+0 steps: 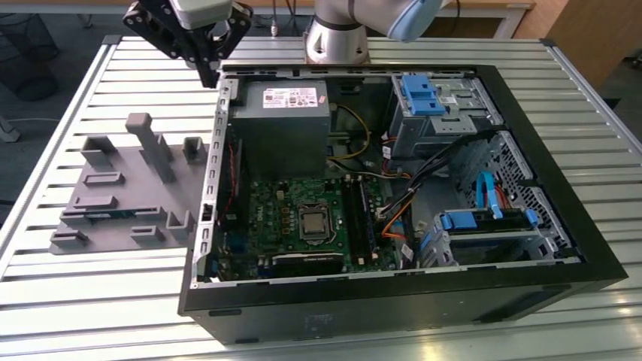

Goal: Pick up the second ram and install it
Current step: 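Reach for the second ram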

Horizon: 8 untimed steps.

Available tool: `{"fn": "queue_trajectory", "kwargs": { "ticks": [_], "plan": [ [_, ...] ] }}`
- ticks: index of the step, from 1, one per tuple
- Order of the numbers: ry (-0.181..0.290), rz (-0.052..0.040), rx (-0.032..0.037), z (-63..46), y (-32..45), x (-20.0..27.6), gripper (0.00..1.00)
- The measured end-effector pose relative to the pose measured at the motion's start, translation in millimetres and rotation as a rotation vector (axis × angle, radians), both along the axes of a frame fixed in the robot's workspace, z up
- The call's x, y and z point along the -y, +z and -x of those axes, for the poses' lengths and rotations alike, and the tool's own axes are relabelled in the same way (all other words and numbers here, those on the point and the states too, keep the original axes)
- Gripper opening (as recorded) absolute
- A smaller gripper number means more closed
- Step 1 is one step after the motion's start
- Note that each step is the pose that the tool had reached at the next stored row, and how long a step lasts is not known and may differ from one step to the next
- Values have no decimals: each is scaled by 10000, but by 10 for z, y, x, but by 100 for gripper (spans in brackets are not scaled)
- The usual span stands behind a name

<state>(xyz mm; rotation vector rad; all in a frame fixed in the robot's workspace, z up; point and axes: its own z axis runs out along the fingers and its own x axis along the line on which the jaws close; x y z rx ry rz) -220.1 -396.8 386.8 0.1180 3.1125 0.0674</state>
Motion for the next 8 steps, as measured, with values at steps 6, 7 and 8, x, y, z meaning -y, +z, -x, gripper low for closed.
{"fn": "queue_trajectory", "kwargs": {
  "ticks": [6, 7, 8],
  "plan": [
    [0, 0, 0, 44, -1, 0, 11],
    [0, 0, 0, 52, -2, 0, 11],
    [0, 0, -1, 59, -2, 0, 11]
  ]
}}
